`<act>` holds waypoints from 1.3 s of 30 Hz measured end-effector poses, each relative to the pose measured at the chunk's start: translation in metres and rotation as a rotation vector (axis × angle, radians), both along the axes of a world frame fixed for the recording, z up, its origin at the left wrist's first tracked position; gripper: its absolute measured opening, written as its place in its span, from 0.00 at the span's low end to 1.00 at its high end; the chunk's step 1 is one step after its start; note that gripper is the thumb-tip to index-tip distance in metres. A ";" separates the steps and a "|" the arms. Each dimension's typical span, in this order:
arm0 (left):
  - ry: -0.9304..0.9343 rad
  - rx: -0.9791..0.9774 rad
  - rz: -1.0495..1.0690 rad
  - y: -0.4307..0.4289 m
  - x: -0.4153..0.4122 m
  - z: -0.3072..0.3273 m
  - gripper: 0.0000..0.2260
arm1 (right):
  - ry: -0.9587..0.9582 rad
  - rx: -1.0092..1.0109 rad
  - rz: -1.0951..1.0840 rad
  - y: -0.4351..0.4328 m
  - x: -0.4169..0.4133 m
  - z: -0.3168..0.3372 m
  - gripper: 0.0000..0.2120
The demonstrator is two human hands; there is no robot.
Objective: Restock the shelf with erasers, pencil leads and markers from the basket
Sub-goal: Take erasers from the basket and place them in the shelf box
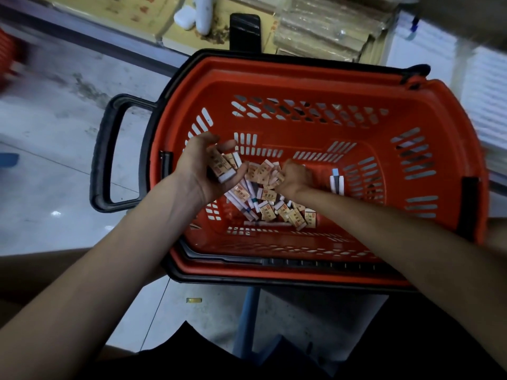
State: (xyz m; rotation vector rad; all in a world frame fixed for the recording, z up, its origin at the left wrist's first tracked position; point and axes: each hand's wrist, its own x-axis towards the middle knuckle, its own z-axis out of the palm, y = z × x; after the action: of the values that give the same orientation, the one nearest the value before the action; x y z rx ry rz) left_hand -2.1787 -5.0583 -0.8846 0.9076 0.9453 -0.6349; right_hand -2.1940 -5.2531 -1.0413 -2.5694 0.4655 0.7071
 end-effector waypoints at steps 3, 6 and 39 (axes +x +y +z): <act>-0.036 0.001 0.012 -0.001 0.001 0.004 0.12 | -0.047 0.193 -0.129 -0.005 0.004 0.036 0.21; -0.053 -0.046 -0.042 -0.002 0.001 0.006 0.19 | -0.129 0.439 -0.207 -0.004 0.006 0.105 0.22; -0.106 -0.236 0.015 0.009 0.009 0.005 0.06 | -0.167 -0.181 0.711 0.020 0.018 -0.041 0.29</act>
State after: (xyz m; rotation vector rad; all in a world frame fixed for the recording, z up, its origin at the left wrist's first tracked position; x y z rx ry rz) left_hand -2.1700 -5.0493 -0.8800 0.7160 0.7641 -0.6639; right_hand -2.1764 -5.2329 -1.0823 -2.9353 -0.4913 0.6777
